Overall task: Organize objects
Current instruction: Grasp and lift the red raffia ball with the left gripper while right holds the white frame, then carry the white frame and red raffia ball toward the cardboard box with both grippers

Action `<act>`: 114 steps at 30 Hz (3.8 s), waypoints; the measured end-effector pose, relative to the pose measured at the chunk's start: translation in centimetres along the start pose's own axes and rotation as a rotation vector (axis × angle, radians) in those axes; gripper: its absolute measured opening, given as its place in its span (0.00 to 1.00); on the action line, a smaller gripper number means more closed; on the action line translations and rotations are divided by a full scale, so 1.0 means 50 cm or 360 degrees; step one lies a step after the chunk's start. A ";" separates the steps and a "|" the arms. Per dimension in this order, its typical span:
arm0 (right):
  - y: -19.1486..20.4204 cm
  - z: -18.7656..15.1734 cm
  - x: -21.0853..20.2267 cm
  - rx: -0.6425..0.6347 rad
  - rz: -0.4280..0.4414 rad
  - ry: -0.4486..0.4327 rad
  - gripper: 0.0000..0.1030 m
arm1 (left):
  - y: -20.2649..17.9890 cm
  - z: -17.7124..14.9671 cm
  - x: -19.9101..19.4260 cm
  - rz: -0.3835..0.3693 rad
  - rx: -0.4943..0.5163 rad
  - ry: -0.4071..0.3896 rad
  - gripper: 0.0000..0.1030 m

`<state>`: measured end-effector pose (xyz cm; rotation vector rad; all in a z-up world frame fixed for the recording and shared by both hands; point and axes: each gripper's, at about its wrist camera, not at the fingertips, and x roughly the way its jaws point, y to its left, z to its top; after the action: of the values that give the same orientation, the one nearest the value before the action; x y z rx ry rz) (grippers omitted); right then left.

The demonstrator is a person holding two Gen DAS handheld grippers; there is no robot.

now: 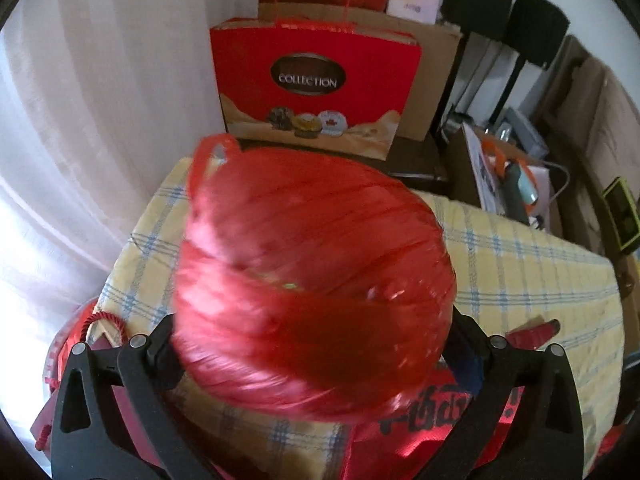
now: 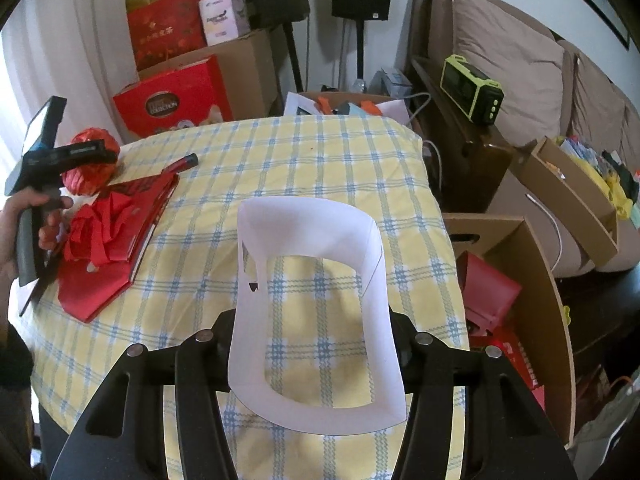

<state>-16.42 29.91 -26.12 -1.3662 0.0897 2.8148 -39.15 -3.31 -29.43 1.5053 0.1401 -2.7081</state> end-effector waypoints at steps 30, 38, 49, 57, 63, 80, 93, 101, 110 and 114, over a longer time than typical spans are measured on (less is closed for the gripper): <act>-0.022 -0.010 -0.063 0.0039 0.0049 -0.0072 0.52 | -0.117 -0.148 -0.268 -0.0319 0.0208 -0.0314 0.80; -0.046 -0.020 -0.145 0.0046 0.0045 -0.0157 0.51 | -0.168 -0.199 -0.359 -0.0397 0.0250 -0.0352 0.80; -0.079 -0.057 -0.239 0.0051 0.0051 -0.0259 0.48 | -0.257 -0.287 -0.451 -0.0475 0.0395 -0.0370 0.80; -0.123 -0.105 -0.256 0.0082 0.0060 -0.0262 0.48 | -0.320 -0.352 -0.490 -0.0465 0.0522 -0.0418 0.80; -0.149 -0.124 -0.241 0.0009 0.0029 -0.0228 0.48 | -0.378 -0.379 -0.504 -0.0480 0.0628 -0.0453 0.80; -0.281 -0.101 -0.296 0.0091 -0.0040 -0.0356 0.48 | -0.549 -0.427 -0.510 -0.0572 0.0725 -0.0442 0.80; -0.421 -0.087 -0.338 0.0318 -0.0144 -0.0424 0.48 | -0.631 -0.429 -0.478 -0.0825 0.0687 -0.0397 0.80; -0.471 -0.105 -0.232 0.0430 -0.0145 -0.0244 0.49 | -0.714 -0.484 -0.383 -0.0856 0.0694 -0.0217 0.80; -0.507 -0.137 -0.180 0.0485 -0.0177 -0.0146 0.49 | -0.773 -0.577 -0.300 -0.0784 0.0789 -0.0207 0.80; -0.520 -0.160 -0.146 0.0532 -0.0183 -0.0081 0.49 | -0.775 -0.594 -0.308 -0.0790 0.0809 -0.0256 0.80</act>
<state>-4.72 55.52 -26.55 -1.1837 0.4430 2.5882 -8.95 38.03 -29.64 1.5036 -0.2330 -3.4523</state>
